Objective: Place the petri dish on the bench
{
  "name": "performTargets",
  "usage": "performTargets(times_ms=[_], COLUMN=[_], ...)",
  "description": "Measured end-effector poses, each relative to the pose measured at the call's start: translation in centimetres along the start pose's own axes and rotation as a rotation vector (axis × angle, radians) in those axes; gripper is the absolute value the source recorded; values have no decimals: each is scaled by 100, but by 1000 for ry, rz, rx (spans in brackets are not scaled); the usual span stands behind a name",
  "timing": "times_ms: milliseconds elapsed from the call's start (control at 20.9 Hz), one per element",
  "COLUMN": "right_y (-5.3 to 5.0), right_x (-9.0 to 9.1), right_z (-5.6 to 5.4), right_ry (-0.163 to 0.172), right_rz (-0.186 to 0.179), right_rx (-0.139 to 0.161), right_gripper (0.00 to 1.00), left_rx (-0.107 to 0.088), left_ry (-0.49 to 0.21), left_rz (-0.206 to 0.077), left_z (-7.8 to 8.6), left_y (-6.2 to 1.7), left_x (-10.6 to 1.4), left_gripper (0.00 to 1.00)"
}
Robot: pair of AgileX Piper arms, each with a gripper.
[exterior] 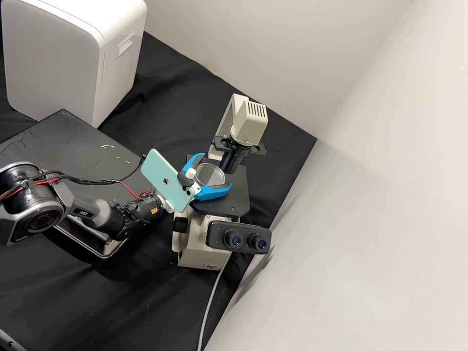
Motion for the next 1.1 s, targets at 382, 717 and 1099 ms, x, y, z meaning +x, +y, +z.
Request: performTargets(times_ms=[382, 717, 1099], right_y=[0, 0, -1], right_x=[0, 0, -101], right_z=[0, 0, -19], right_ry=[0, 0, 2], right_rz=[0, 0, -9], right_rx=[2, 2, 18], right_gripper=[0, 0, 0], left_rx=[0, 0, 0], left_ry=[1, 1, 1], left_rz=[-6, -6, -6], left_z=[-2, -2, -2], left_y=[-11, -11, -11], left_x=[4, 4, 4], left_gripper=[100, 100, 100])
